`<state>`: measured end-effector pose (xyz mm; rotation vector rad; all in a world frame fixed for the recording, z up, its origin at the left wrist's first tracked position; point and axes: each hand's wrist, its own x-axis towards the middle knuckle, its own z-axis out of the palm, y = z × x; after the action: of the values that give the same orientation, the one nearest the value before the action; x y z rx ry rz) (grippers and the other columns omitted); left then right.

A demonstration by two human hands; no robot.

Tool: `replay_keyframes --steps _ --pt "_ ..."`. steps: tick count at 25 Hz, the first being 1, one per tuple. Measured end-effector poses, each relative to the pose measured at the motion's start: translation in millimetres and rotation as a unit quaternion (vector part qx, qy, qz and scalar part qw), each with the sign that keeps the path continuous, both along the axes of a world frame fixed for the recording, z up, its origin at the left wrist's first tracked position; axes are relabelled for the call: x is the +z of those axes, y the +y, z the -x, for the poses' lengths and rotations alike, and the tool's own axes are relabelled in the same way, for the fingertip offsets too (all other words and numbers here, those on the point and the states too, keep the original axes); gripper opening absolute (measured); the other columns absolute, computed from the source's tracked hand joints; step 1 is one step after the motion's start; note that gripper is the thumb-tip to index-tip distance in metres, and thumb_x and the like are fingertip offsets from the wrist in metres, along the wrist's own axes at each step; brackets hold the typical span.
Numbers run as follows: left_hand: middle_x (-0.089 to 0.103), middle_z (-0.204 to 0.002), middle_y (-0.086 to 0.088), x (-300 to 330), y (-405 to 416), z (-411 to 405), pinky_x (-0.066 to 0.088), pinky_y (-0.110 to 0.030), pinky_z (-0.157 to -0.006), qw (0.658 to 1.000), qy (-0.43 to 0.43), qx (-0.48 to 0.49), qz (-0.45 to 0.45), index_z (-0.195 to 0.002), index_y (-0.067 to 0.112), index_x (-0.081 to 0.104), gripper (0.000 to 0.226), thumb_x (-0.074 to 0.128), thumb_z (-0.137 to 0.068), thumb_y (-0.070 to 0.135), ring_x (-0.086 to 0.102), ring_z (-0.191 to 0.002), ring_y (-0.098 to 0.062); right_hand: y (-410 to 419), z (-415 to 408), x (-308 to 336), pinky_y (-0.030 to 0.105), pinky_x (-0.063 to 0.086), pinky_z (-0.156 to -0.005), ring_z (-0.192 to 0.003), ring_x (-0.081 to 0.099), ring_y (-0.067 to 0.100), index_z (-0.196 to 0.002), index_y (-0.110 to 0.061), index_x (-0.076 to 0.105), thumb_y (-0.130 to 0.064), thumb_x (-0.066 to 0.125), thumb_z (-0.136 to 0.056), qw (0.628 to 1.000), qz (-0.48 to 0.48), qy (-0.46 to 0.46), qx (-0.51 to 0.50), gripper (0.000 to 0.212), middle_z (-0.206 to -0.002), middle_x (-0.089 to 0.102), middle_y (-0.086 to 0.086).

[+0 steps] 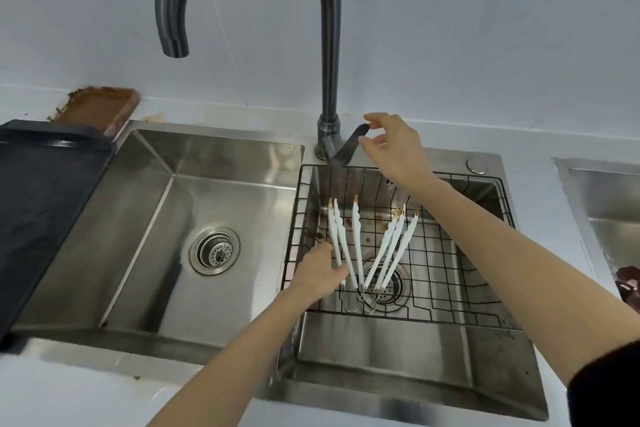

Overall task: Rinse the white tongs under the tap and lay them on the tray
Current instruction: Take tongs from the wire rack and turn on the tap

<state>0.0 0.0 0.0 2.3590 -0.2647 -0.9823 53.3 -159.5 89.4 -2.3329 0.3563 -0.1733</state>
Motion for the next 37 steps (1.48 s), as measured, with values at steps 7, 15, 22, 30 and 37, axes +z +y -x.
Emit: replay_keyframes --steps 7,15,22,30,37 --pt "0.066 -0.11 -0.011 -20 -10 6 0.05 -0.032 -0.088 0.996 0.076 0.041 0.011 -0.126 0.004 0.046 0.039 0.051 -0.092 0.024 0.065 -0.089 -0.023 1 -10 -7 0.015 0.039 -0.083 -0.097 0.057 0.011 -0.133 -0.015 0.047 -0.021 0.051 -0.093 0.999 -0.039 0.014 -0.015 0.041 -0.133 0.052 0.005" --pt "0.053 -0.061 0.005 -24 -9 4 0.051 -0.027 -0.077 0.997 0.059 0.043 -0.011 -0.06 0.021 0.045 0.032 0.045 -0.09 0.012 0.062 -0.066 -0.017 -6 -6 -19 0.02 0.043 -0.083 -0.092 0.051 0.007 -0.135 -0.014 0.043 -0.023 0.052 -0.092 0.995 -0.086 0.012 -0.054 0.045 -0.129 0.055 0.006" --pt "0.058 -0.052 0.0 -20 -7 4 0.053 -0.02 -0.057 0.994 0.032 0.095 0.04 -0.058 0.014 0.053 0.034 0.042 -0.09 0.009 0.059 -0.043 -0.008 -30 39 -58 0.023 0.038 -0.085 -0.111 0.058 0.024 -0.132 -0.008 0.048 -0.015 0.042 -0.095 0.992 -0.035 0.091 -0.08 0.038 -0.121 0.061 0.013" --pt "0.049 -0.058 -0.005 0 4 1 0.037 -0.012 -0.028 0.991 -0.023 0.128 0.041 -0.062 0.009 0.041 0.035 0.033 -0.095 0.011 0.051 -0.036 -0.012 -31 89 -92 0.035 0.042 -0.097 -0.119 0.053 0.03 -0.133 -0.007 0.049 -0.018 0.044 -0.095 0.977 0.018 0.206 -0.055 0.04 -0.133 0.055 0.015" --pt "0.05 -0.08 -0.012 4 9 6 0.049 -0.035 -0.056 0.99 -0.09 0.106 0.001 -0.093 -0.002 0.051 0.028 0.029 -0.097 0.016 0.054 -0.062 -0.028 5 80 -83 0.026 0.051 -0.071 -0.071 0.059 0.01 -0.119 -0.006 0.058 -0.035 0.036 -0.098 0.954 -0.209 0.151 -0.152 0.043 -0.092 0.069 0.004"
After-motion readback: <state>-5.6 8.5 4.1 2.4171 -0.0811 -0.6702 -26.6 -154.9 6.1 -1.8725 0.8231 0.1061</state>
